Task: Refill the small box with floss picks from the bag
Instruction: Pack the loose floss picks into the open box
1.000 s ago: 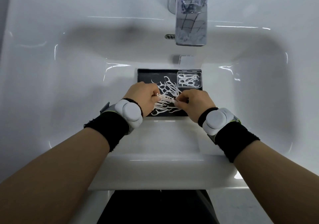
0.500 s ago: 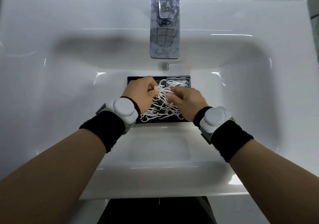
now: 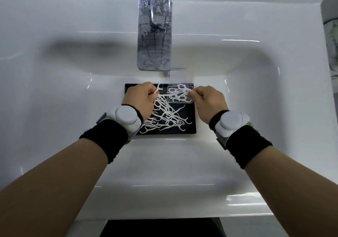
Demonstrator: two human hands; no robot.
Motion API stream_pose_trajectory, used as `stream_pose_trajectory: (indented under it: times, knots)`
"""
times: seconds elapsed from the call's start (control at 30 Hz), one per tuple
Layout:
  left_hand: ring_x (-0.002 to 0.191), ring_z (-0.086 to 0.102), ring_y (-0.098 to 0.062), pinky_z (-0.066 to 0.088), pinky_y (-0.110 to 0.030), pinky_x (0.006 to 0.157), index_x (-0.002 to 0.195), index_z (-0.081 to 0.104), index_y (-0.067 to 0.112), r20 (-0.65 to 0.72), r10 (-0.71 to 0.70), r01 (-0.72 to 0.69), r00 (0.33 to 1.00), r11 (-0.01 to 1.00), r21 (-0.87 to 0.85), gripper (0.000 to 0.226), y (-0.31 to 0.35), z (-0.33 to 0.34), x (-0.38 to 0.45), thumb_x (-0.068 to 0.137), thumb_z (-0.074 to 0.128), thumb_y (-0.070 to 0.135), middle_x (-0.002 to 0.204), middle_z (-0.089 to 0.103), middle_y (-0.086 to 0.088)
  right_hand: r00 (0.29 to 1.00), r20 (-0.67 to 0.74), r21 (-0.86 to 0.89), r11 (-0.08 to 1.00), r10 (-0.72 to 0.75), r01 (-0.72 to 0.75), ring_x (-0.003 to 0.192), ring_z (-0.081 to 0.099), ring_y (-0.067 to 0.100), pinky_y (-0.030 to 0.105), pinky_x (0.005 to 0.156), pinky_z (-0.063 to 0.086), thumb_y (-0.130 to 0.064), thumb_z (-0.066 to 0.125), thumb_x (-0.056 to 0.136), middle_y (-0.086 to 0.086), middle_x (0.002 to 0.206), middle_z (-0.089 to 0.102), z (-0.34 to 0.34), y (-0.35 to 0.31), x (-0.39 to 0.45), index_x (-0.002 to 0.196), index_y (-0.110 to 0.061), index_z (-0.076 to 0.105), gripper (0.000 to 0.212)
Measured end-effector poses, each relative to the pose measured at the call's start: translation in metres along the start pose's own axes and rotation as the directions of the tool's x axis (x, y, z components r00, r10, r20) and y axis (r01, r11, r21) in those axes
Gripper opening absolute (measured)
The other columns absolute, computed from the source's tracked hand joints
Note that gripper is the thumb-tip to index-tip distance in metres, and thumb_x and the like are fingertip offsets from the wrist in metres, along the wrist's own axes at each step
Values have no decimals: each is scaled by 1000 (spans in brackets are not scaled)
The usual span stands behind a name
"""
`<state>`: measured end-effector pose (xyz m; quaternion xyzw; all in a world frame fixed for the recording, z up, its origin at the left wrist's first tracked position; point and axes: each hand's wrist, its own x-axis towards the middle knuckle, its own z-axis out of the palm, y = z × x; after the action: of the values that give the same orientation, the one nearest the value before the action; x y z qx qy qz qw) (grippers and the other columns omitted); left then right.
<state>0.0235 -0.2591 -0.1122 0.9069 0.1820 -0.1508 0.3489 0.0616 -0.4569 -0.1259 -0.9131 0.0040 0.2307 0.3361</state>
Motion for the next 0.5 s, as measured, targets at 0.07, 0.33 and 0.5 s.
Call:
stream_pose_trajectory:
  times: [0.07,0.33,0.5]
  knots:
    - [86,55,-14,38,-22,79,102,66,14,-20,-5,5,1000,1000,22,14,0,-1,1,94,56,19,103,68,-4,999,20,-72,997,-30,31,86,55,25,26,70,36,-34,49,97,9,91,62,1,1,7,96,-15,71,29]
    - [96,57,-26,45,-38,90,97,68,12,-14,89,-87,996,993,81,16,10,5,10,92,58,23,100,62,-10,991,54,-200,971,-122,130,117,41,24,31,93,40,-35,58,92,7,118,51,5,1,17,121,-24,64,31]
    - [95,57,-26,41,-31,83,99,70,16,8,151,-151,989,982,118,15,24,18,19,91,59,24,96,64,-9,993,3,-107,988,-115,114,105,52,22,29,87,43,-27,64,88,3,115,52,2,12,16,124,-23,57,37]
